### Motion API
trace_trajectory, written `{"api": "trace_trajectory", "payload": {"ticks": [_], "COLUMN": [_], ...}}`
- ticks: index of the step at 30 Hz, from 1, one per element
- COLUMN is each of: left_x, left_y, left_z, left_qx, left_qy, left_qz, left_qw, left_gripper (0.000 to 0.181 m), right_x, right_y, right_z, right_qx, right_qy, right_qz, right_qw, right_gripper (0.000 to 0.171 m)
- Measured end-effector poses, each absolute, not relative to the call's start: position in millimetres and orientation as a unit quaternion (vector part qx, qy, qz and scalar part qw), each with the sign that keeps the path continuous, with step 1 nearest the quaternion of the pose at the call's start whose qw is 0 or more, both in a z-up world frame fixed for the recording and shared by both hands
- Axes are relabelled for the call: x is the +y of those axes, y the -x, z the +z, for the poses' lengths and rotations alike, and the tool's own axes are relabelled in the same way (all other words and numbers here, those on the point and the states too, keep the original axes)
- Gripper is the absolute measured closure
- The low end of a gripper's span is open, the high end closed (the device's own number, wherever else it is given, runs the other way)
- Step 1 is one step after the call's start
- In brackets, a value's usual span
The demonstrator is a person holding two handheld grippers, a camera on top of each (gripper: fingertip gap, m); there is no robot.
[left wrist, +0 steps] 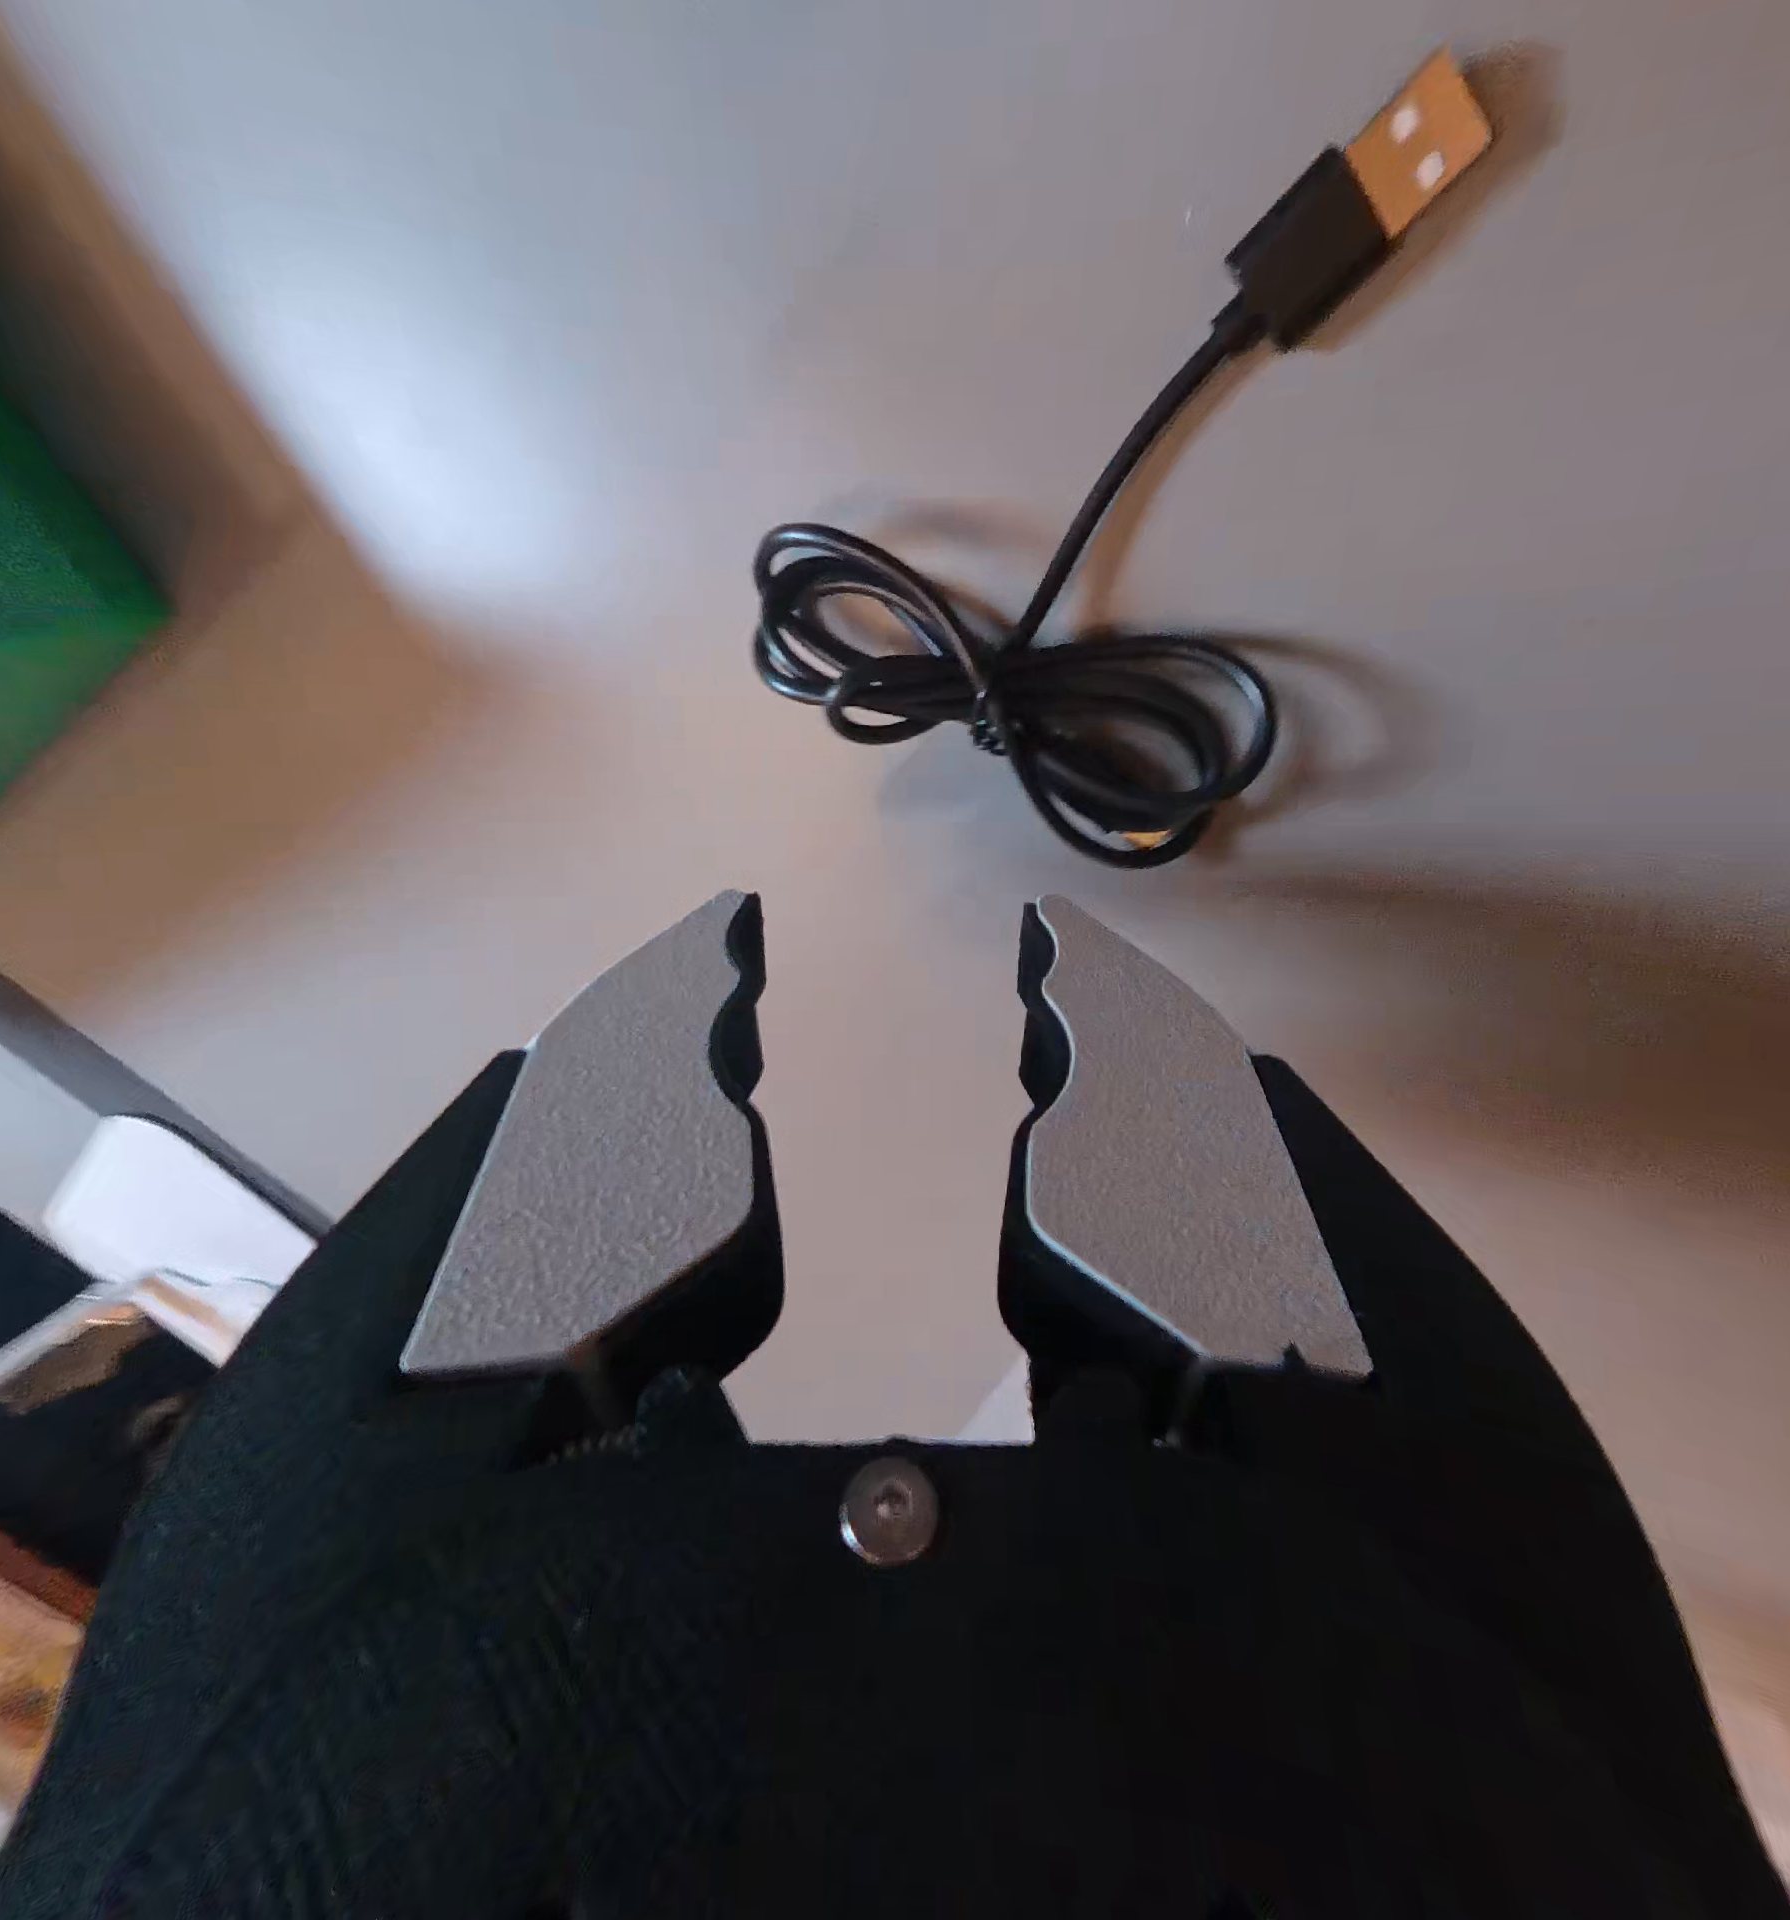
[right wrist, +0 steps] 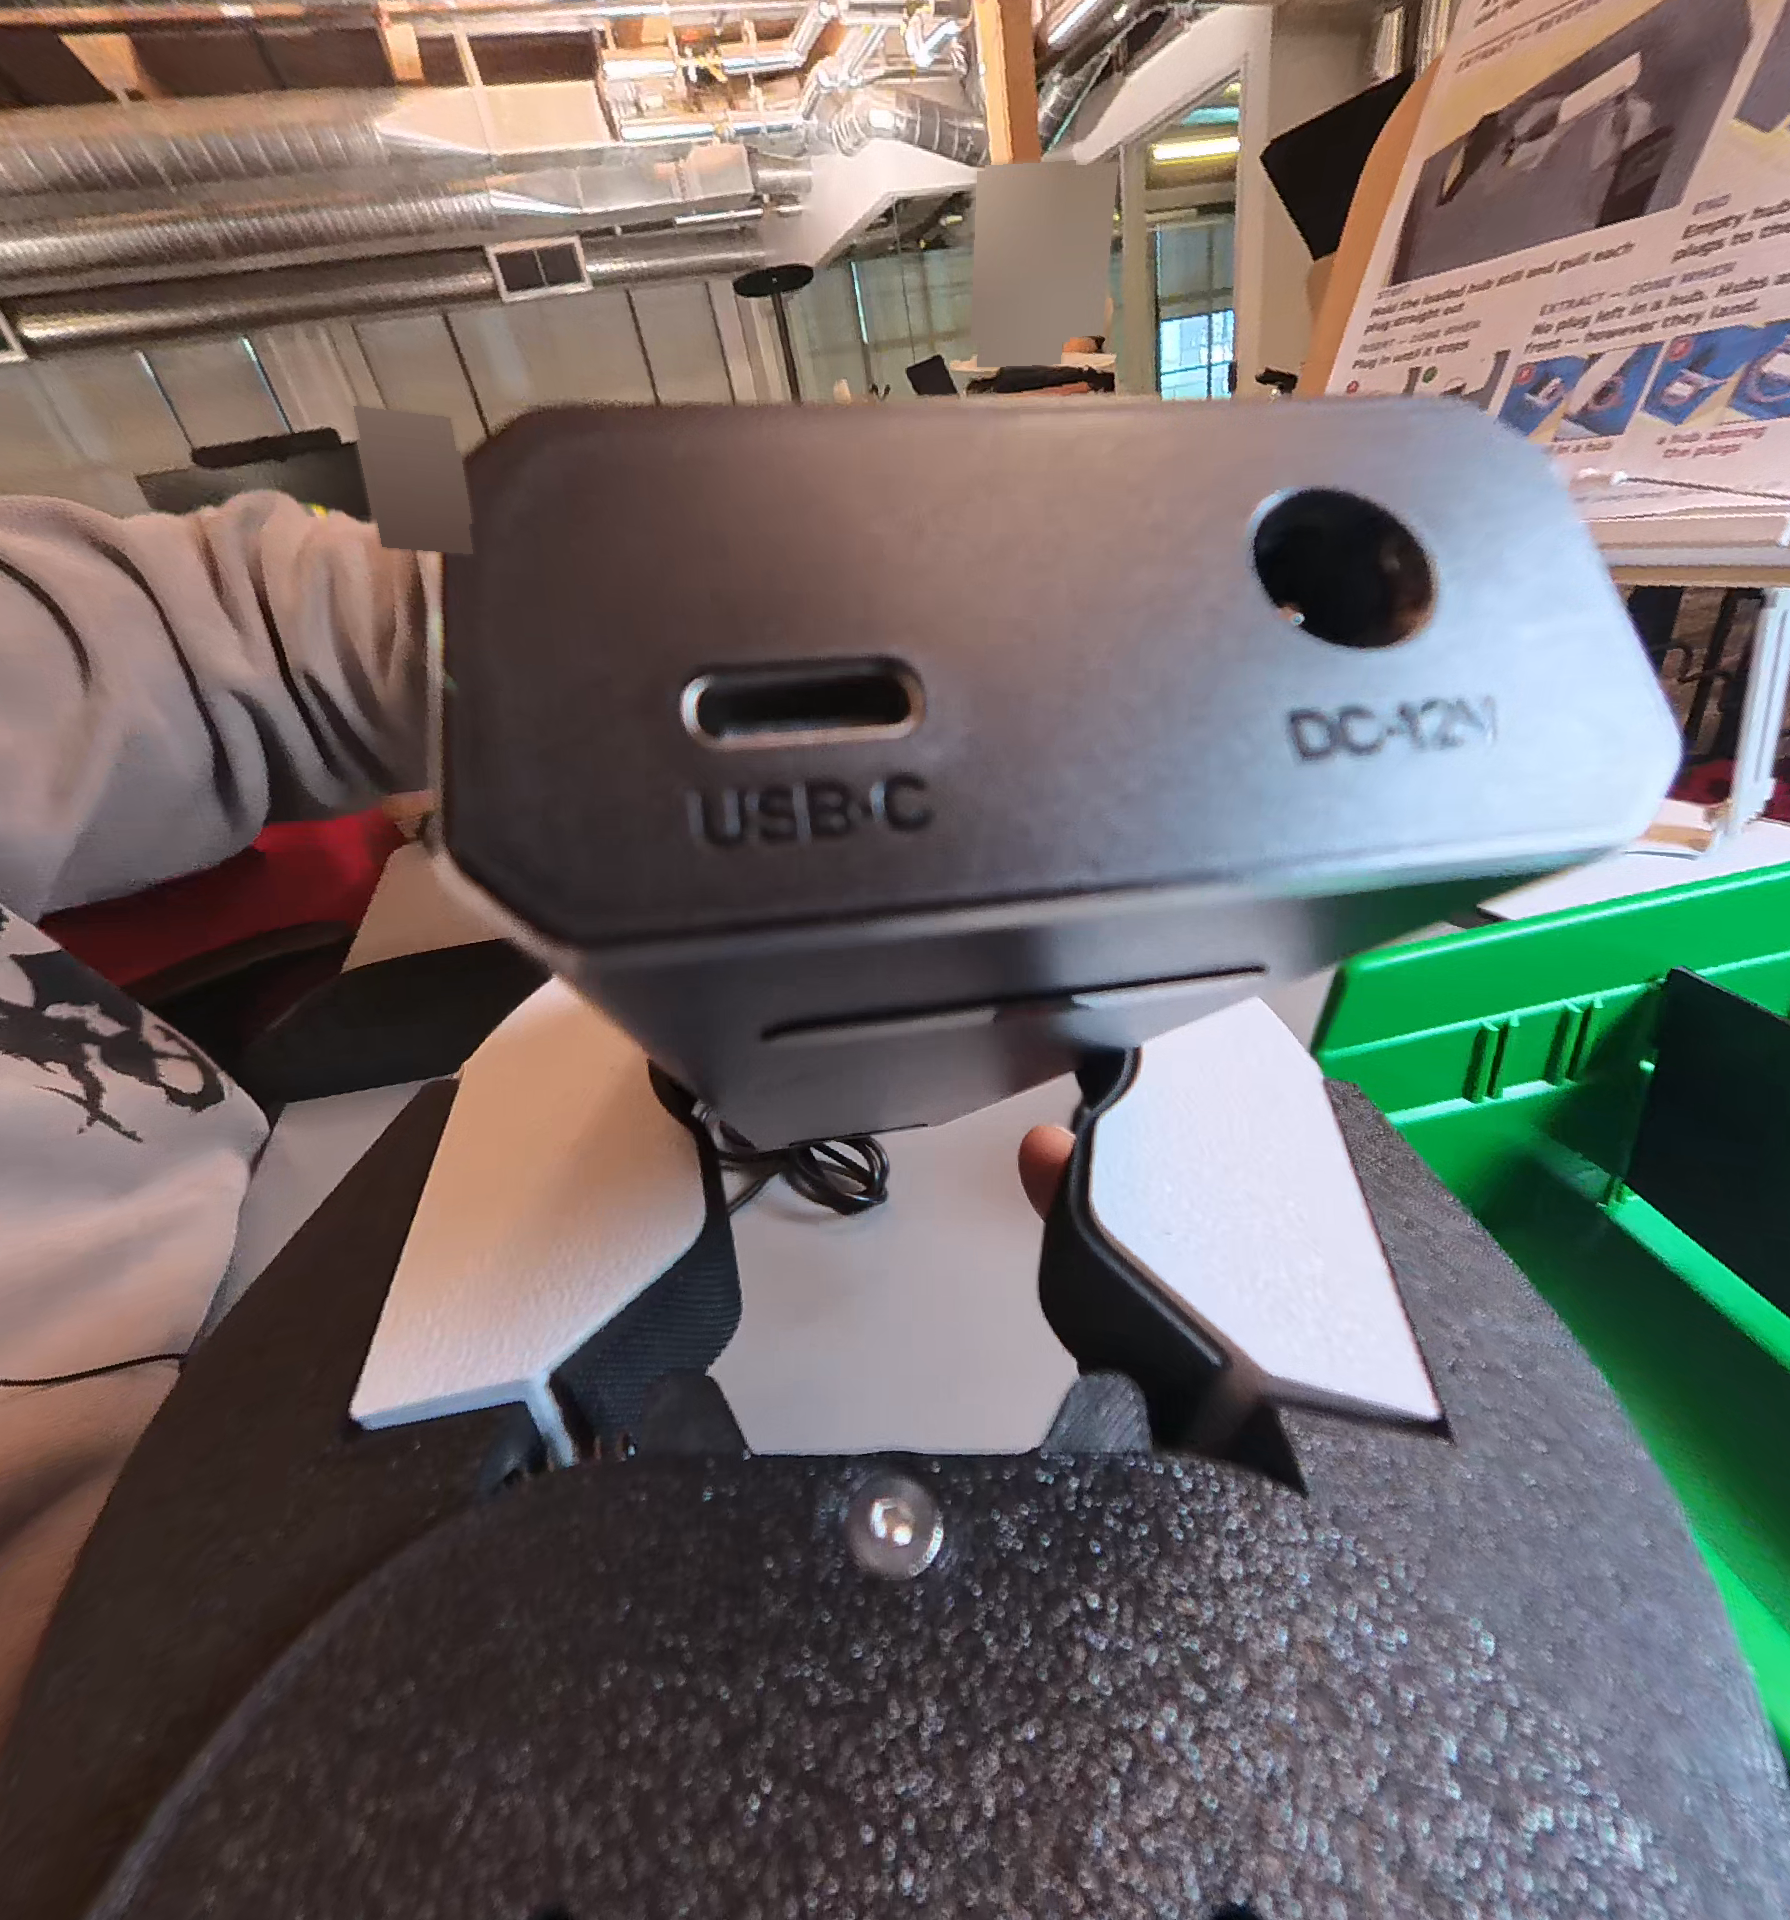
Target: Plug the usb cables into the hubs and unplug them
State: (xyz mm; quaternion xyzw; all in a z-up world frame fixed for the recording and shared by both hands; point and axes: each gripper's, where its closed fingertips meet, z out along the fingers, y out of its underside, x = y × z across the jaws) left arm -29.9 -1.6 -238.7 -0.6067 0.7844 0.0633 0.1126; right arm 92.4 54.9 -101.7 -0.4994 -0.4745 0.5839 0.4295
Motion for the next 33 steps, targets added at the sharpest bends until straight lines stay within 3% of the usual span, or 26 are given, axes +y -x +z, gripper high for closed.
{"api": "trace_trajectory", "payload": {"ticks": [6, 12, 15, 17, 21, 27, 33], "left_x": [-6.8, -32.7, -38.1, -44.4, -57.1, -43.1, -55.9], "left_y": [-4.6, -10.2, -7.7, -4.8, -2.6, -22.2, -44.2], "left_z": [-238.3, -256.5, -261.8, -262.7, -259.3, -226.7, -258.5], "left_qx": [0.879, 0.91, 0.892, 0.863, 0.789, 0.743, 0.792], "left_qy": [0.456, 0.405, 0.447, 0.504, 0.607, 0.641, 0.586], "left_qz": [0.074, 0.057, 0.034, 0.0, -0.075, -0.109, -0.11], "left_qw": [0.117, 0.069, 0.051, 0.04, 0.054, 0.159, 0.132], "left_gripper": [0.131, 0.132, 0.145, 0.166, 0.181, 0.154, 0.152], "right_x": [67.9, 75.8, 74.5, 72.5, 70.7, 72.5, 66.7], "right_y": [-96.7, -100.6, -100.3, -101.3, -102.8, -100.0, -104.2], "right_z": [-102.1, -103.2, -103.1, -102.7, -99.3, -100.8, -97.8], "right_qx": [-0.459, -0.448, -0.45, -0.452, -0.452, -0.448, -0.448], "right_qy": [0.508, 0.514, 0.513, 0.512, 0.507, 0.509, 0.492], "right_qz": [0.59, 0.597, 0.597, 0.596, 0.598, 0.603, 0.62], "right_qw": [0.428, 0.423, 0.422, 0.423, 0.425, 0.419, 0.416], "right_gripper": [0.1, 0.1, 0.1, 0.1, 0.1, 0.1, 0.099]}}
